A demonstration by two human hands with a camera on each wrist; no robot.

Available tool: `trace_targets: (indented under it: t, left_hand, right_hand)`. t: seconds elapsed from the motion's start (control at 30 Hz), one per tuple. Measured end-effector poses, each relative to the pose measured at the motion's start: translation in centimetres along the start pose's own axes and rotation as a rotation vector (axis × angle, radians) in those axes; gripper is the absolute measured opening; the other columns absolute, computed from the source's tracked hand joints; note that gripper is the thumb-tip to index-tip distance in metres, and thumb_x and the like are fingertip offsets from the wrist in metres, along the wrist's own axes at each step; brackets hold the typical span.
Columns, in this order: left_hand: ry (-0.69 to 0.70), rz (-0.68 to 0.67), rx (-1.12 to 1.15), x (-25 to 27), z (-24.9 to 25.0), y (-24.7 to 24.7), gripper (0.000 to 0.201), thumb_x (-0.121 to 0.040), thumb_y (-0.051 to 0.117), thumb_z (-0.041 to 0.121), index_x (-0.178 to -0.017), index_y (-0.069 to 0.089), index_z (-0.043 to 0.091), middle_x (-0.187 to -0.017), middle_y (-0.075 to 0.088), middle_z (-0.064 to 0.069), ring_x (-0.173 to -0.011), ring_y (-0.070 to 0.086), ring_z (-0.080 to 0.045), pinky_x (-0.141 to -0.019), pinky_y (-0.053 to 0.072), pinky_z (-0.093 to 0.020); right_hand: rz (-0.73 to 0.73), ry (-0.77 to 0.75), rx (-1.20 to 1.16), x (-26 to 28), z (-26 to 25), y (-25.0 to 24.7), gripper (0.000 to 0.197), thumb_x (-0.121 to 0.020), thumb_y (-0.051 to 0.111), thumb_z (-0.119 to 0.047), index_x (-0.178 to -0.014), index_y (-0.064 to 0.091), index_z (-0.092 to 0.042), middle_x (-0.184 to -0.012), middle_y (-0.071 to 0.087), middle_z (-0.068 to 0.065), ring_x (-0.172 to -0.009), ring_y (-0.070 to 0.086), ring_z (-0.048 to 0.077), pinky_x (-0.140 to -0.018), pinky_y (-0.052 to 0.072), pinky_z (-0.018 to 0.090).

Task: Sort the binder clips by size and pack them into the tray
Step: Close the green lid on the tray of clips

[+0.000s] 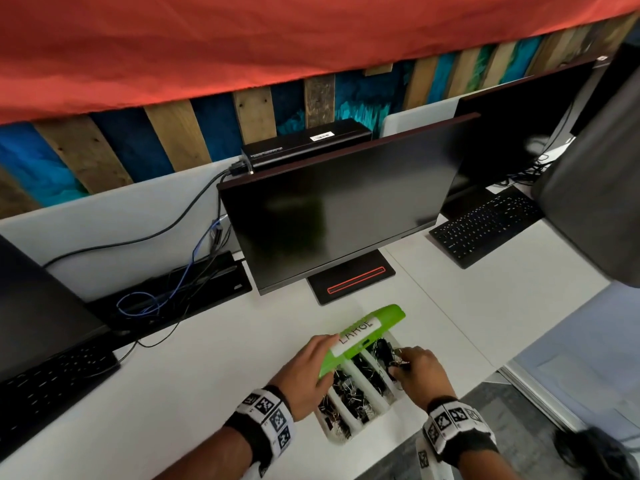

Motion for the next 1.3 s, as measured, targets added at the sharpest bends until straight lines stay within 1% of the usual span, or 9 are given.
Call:
trace_targets:
  t: [0.13,0.33,0.6,0.7,0.77,0.93,1.07,1.17,1.3]
  left_hand:
    - [-0.005,-0.009,-0.034,-0.3,0.1,0.3,0.06,-0.092,0.045,0.022,-0.143,0.015,0.032,-0.141,0.022,0.018,-0.106,0.051,-0.012,-0.092,0.046,-0.025]
    - [-0.007,-0.01,-0.045,-0.5,-0.4,0.2,0.061,-0.09,0.045,0.023,-0.142,0.016,0.035,-0.139,0.025,0.017,-0.107,0.05,-0.012,-0.093,0.047,-0.031]
    - [0.006,-0.003,-0.067,-0.7,-0.4,0.2,0.062,-0.088,0.046,0.025,-0.14,0.016,0.038,-0.139,0.025,0.019,-0.112,0.046,-0.01,-0.097,0.044,-0.035]
    - [0.013,-0.004,-0.063,-0.6,-0.4,0.2,0.062,-0.088,0.046,0.025,-0.14,0.016,0.038,-0.138,0.026,0.019,-0.113,0.045,-0.009,-0.097,0.044,-0.035]
    - [0.014,0.006,-0.049,-0.7,-0.4,0.0,0.061,-0.087,0.045,0.025,-0.14,0.017,0.038,-0.138,0.027,0.019,-0.114,0.045,-0.009,-0.098,0.044,-0.035]
    - [0.016,0.007,-0.013,-0.7,-0.4,-0.1,0.06,-0.088,0.046,0.023,-0.139,0.019,0.038,-0.137,0.028,0.019,-0.117,0.044,-0.008,-0.1,0.043,-0.034]
    - [0.021,0.008,-0.008,-0.7,-0.4,-0.3,0.061,-0.088,0.047,0.021,-0.14,0.019,0.037,-0.138,0.027,0.019,-0.119,0.042,-0.008,-0.102,0.042,-0.033]
    - [0.022,0.013,0.0,-0.7,-0.4,-0.3,0.061,-0.088,0.047,0.02,-0.14,0.02,0.036,-0.138,0.028,0.018,-0.12,0.042,-0.007,-0.102,0.042,-0.032]
    - [0.023,0.021,0.006,-0.8,-0.5,-0.4,0.062,-0.088,0.048,0.019,-0.14,0.02,0.037,-0.139,0.028,0.018,-0.119,0.042,-0.007,-0.101,0.042,-0.032]
  right_hand:
    - [-0.011,0.005,0.101,-0.3,-0.7,0.4,0.028,-0.084,0.06,-0.036,-0.103,0.064,-0.017,-0.095,0.066,0.007,-0.101,0.054,0.026,-0.081,0.049,0.035]
    - [-0.023,0.008,0.092,-0.1,-1.7,0.7,0.045,-0.089,0.055,-0.032,-0.131,0.045,-0.021,-0.102,0.062,0.013,-0.104,0.056,0.029,-0.088,0.048,0.036]
    - [-0.192,-0.048,0.198,-0.5,-1.0,1.0,0.041,-0.086,0.051,-0.033,-0.126,0.045,-0.03,-0.102,0.053,0.007,-0.094,0.057,0.029,-0.084,0.045,0.034]
    - [-0.234,-0.037,0.159,-0.6,-1.1,1.0,0.037,-0.087,0.046,-0.051,-0.119,0.05,-0.033,-0.1,0.056,0.005,-0.097,0.056,0.027,-0.085,0.045,0.035]
    - [-0.178,-0.001,0.078,-1.1,-1.0,0.4,0.042,-0.085,0.043,-0.062,-0.109,0.06,-0.032,-0.1,0.061,0.001,-0.096,0.058,0.023,-0.082,0.046,0.034]
    - [0.049,-0.029,-0.021,-1.9,-1.7,-0.6,0.033,-0.092,0.05,-0.037,-0.083,0.069,-0.012,-0.097,0.063,0.004,-0.093,0.057,0.028,-0.079,0.047,0.034]
    - [0.124,0.04,-0.186,-2.2,-1.8,-2.2,0.033,-0.094,0.048,-0.033,-0.072,0.059,-0.011,-0.08,0.065,0.013,-0.079,0.061,0.033,-0.068,0.043,0.032]
    - [0.129,0.061,-0.204,-2.7,-1.6,-3.7,0.023,-0.096,0.045,-0.031,-0.085,0.056,-0.014,-0.076,0.066,0.015,-0.074,0.061,0.034,-0.066,0.046,0.035]
    - [0.042,-0.001,0.059,-4.0,-1.6,-3.4,0.018,-0.096,0.045,-0.027,-0.101,0.055,-0.013,-0.088,0.068,0.014,-0.08,0.063,0.034,-0.069,0.047,0.036]
Point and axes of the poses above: each hand's wrist, its own x-axis away from the middle knuckle, its own y-axis out of the palm, z = x × y, the point moved 8 cm from there along -x, towards the middle knuckle
